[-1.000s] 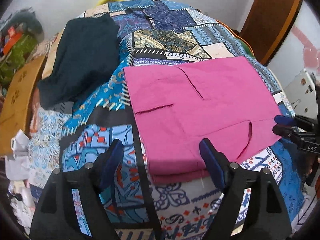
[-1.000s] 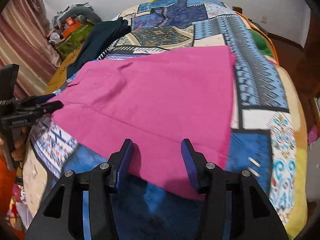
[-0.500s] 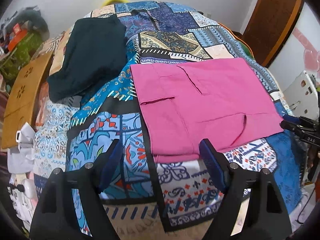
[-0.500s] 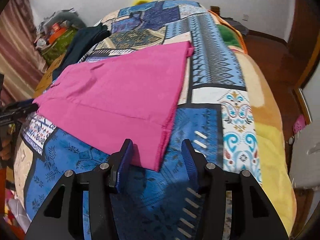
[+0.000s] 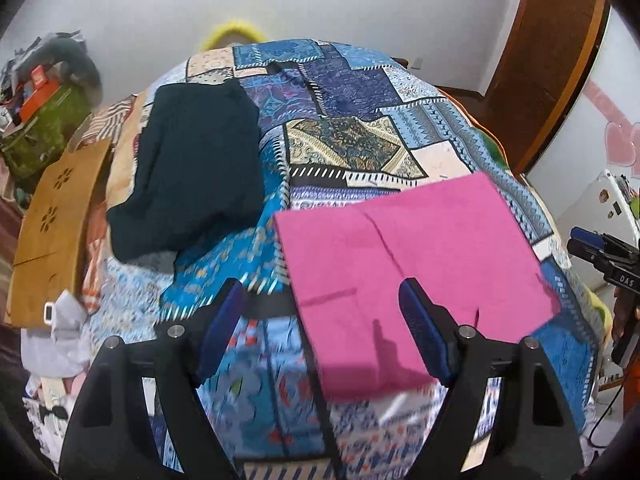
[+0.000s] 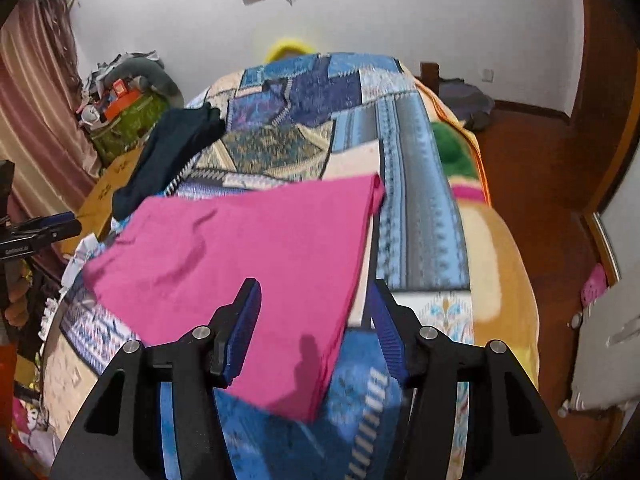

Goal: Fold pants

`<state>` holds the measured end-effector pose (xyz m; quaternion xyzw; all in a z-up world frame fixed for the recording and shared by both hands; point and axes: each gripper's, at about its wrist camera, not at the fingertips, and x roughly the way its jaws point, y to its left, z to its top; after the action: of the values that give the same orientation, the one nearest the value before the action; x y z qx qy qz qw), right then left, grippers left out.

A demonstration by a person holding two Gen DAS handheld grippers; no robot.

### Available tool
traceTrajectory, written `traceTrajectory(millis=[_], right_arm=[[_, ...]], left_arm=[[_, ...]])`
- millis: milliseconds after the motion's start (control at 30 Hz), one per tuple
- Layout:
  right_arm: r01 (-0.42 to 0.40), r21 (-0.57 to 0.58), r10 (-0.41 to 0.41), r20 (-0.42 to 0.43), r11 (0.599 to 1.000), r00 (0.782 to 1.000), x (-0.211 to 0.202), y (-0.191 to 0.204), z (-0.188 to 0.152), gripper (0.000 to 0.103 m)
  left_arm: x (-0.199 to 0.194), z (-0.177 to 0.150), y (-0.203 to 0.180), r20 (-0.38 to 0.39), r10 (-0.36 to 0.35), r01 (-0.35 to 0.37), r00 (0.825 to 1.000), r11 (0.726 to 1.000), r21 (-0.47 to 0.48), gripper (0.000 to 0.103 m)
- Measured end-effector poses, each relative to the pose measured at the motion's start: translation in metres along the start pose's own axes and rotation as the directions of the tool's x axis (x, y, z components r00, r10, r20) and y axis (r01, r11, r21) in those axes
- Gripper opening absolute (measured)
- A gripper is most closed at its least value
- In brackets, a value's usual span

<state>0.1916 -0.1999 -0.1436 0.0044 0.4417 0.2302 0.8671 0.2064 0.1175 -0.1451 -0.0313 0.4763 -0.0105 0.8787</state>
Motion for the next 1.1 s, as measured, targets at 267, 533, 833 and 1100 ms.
traceTrajectory(millis=[267, 533, 833, 1100], right_arm=[[0.019, -0.053, -0.017, 0.044, 0.998, 0.999, 0.019, -0.005, 0.035, 0.054], [0.028, -0.050, -0.029, -0.031, 0.998, 0.999, 0.079, -0.034, 0.070, 0.055], [0.006, -0.044, -0.013, -0.158, 0.999, 0.987, 0.147, -0.052, 0.089, 0.041], [0.033, -0.152, -0.069, -0.237, 0.988, 0.969, 0.172, -0.044, 0.080, 0.012]], left_arm=[[0.059, 0.035, 0.011, -0.077, 0.080, -0.082, 0.994, 0.996, -0.023, 0.080], [0.109, 0.048, 0.027, -0.174, -0.020, -0.001, 0.985, 0.993, -0.120, 0.070], [0.140, 0.045, 0.040, -0.236, -0.073, 0.024, 0.969, 0.978, -0.207, 0.044], [0.134, 0.045, 0.026, -0.203, 0.107, -0.122, 0.973, 0.991, -0.062, 0.007]])
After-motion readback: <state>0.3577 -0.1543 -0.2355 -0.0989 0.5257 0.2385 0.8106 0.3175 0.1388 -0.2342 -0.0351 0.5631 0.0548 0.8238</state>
